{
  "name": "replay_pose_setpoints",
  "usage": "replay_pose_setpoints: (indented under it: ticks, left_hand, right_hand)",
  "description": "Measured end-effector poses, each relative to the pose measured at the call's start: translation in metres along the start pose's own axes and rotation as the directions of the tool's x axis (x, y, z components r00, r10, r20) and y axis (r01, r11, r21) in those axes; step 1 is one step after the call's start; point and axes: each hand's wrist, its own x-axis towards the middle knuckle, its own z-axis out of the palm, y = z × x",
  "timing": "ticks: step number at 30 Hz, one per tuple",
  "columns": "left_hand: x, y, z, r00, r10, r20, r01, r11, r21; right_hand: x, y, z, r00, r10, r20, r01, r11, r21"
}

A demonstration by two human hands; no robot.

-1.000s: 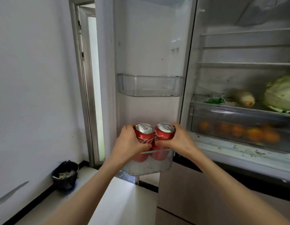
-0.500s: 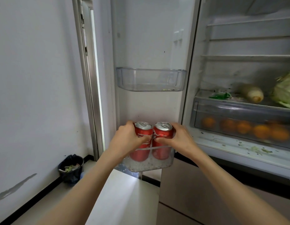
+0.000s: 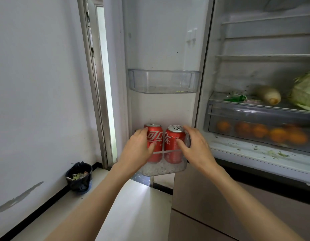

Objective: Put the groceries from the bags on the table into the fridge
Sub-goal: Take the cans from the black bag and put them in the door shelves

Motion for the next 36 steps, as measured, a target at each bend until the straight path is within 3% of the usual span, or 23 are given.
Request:
replay_pose_setpoints:
  ticks: [5, 10, 16, 23, 29, 36]
  left_hand:
    - [-0.031, -0.005, -0.025, 0.978, 0.203, -0.045, -0.205, 0.977, -0.051]
    - [-0.091, -0.055, -0.071, 0.965, 0.240, -0.104, -0.222, 0.961, 0.162]
    - [-0.199, -0.144, -0.155, 0.999, -0.032, -0.042, 0.044, 0.933, 0.356]
    - [-0.363, -0.237, -0.242, 0.945, -0.322, -0.053, 0.314, 0.853, 0.418]
    - [-0.481, -0.290, -0.280, 0.806, -0.588, -0.071, 0.558, 0.714, 0.422]
    - [-0.578, -0.338, -0.339, 0.639, -0.741, -0.208, 0.749, 0.537, 0.387]
  right_hand:
    - [-0.024, -0.029, 0.005, 0.985, -0.166, -0.047, 0.158, 0.977, -0.140]
    - [-0.055, -0.085, 0.034, 0.962, -0.271, 0.023, 0.270, 0.941, -0.204]
    - [-0.114, -0.189, 0.106, 0.900, -0.415, 0.130, 0.433, 0.882, -0.183]
    - [-0.222, -0.316, 0.225, 0.804, -0.516, 0.294, 0.543, 0.840, -0.011]
    - [-0.309, -0.387, 0.302, 0.680, -0.585, 0.441, 0.601, 0.790, 0.122]
    - [-0.357, -0.488, 0.373, 0.479, -0.712, 0.514, 0.677, 0.672, 0.300]
